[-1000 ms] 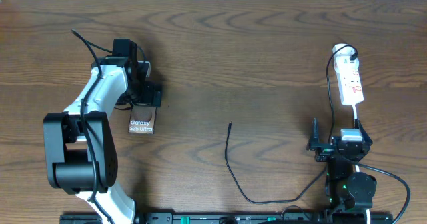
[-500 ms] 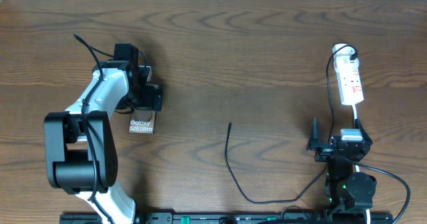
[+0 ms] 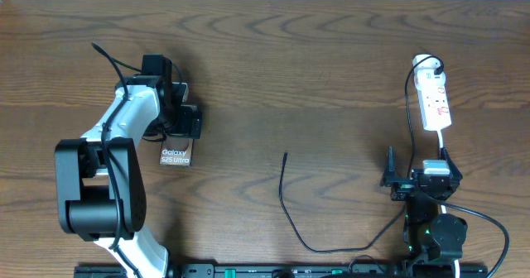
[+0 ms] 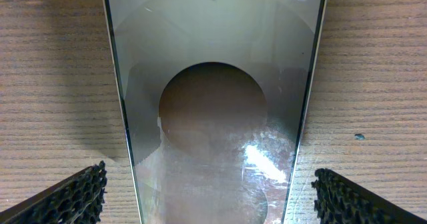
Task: Plug charger to phone and switch on socket
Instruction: 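Close the left gripper on the phone's bottom edge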
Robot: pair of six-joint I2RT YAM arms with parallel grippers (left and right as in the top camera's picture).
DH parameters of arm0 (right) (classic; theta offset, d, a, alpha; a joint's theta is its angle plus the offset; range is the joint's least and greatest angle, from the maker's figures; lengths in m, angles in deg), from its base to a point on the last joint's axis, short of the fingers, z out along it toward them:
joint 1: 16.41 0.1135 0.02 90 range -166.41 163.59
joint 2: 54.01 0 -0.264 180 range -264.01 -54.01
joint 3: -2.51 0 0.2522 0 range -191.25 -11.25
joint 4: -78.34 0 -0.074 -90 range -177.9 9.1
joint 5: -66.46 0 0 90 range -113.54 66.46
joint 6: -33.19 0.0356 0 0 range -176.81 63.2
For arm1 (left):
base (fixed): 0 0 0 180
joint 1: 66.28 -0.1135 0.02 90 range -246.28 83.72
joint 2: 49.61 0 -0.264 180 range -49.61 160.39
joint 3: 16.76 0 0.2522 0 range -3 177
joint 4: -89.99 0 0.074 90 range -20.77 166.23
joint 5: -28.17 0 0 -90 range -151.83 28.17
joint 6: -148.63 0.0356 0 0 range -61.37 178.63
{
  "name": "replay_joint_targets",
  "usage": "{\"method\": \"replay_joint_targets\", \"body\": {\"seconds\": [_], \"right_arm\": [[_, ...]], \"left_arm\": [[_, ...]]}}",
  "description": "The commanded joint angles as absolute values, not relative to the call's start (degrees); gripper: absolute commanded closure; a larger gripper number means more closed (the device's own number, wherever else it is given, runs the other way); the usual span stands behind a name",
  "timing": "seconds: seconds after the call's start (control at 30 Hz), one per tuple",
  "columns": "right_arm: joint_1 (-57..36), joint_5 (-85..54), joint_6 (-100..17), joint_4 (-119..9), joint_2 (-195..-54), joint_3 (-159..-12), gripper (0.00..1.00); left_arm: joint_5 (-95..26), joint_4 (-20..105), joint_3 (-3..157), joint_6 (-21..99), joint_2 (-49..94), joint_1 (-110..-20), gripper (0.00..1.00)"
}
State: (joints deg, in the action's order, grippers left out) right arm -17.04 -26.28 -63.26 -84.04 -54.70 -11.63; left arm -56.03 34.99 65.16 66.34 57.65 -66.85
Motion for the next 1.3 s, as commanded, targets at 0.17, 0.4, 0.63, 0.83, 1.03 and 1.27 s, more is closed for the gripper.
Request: {"method": "replay_joint_targets", "body": {"seconds": [0.17, 0.4, 0.63, 0.83, 1.03, 1.27], "right_arm": [[-16.8, -26.18, -62.65, -83.8, -54.39, -11.56, 0.01], [-16.8, -26.18, -62.65, -83.8, -54.39, -11.56, 0.01], [-16.8, -26.18, -62.65, -83.8, -54.39, -11.56, 0.01], [-16.8, -26.18, -62.65, -83.8, -54.39, -11.56, 0.01], [-16.8, -26.18, -62.65, -83.8, -54.39, -11.56, 0.01], [-16.8, -26.18, -62.65, -83.8, -54.39, -11.56, 0.01]], "left_arm": [[-56.73, 34.58, 64.64, 66.29, 57.87, -66.94, 0.02], [-56.73, 35.04, 63.35, 66.32, 57.87, -66.92, 0.02], [-56.75, 36.3, 61.47, 66.32, 57.87, -66.83, 0.02], [-56.75, 37.0, 60.92, 66.32, 57.87, -66.83, 0.02], [-56.92, 37.16, 60.92, 66.34, 57.87, -66.83, 0.02], [-58.08, 37.59, 60.92, 66.69, 57.87, -66.81, 0.02]]}}
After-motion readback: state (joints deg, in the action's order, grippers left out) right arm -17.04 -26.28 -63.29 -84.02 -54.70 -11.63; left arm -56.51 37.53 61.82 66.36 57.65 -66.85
